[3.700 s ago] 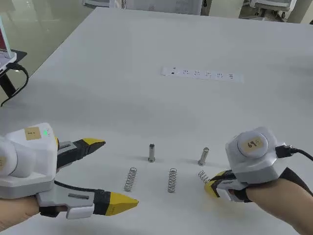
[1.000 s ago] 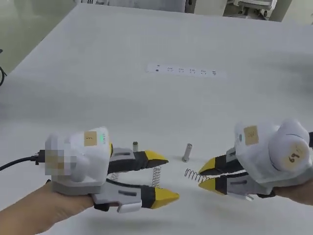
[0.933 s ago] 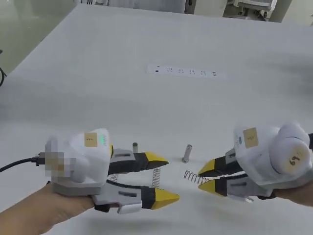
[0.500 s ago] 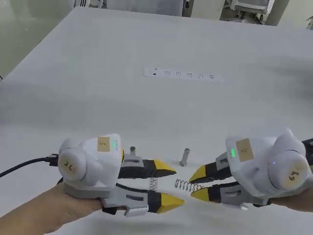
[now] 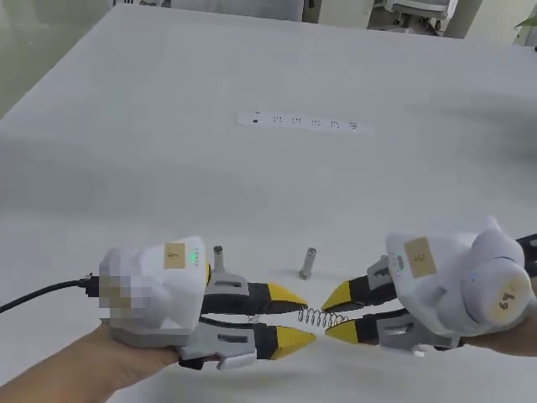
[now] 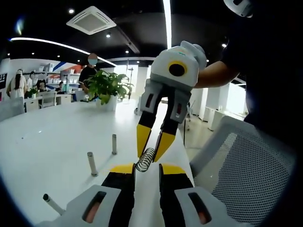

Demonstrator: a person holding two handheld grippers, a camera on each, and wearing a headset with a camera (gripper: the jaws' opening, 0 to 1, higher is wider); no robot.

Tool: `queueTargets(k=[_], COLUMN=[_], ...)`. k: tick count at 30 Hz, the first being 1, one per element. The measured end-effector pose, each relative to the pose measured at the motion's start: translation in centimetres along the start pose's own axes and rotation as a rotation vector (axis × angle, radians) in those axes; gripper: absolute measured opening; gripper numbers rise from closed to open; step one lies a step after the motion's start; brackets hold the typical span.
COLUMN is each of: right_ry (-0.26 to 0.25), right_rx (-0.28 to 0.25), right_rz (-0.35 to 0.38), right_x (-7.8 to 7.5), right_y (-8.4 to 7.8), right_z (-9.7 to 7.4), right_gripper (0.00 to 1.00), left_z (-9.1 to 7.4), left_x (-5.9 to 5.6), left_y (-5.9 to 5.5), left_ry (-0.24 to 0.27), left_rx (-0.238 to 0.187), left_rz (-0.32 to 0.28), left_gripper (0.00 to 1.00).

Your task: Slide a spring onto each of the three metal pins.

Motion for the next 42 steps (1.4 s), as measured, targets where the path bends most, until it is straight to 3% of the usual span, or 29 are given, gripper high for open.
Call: queueTargets(k=[9, 27, 35, 42], right_ry=[0.009, -0.006, -0.003, -0.018], right_rx=[-0.023, -0.034, -0.039, -0.058], right_rz=[0.008, -0.022, -0.03, 0.006], right_x=[0.53, -0.02, 0.45, 0.14], right_y=[0.3, 0.61, 0.37, 0.57], right_z=[0.37, 0.13, 0.28, 0.14], right_gripper=[0.08, 0.08, 0.08, 0.08], left_z=[-0.28, -0.26, -0.1, -0.21], left_x=[-0.07, 0.15, -0.19, -0.16], left_y=[0.05, 0.48, 0.33, 0.6], left_ry=[0.005, 0.01, -0.007, -0.011], left_rx=[-0.027, -0.031, -0.023, -0.03], left_rz=[-0.019, -0.013, -0.026, -0.04], left_gripper=[0.08, 0.03, 0.02, 0.01])
Point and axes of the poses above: the centre of the closed fingertips' face, and the gripper's own axes: z roughly forward along the fingers, x roughly to its left, y roughly out of its top, the point moved 4 cm from there along -z, roughly backward along the fingers, and after that the axes turned 10 degrees about -y, right-handed, at the moved point
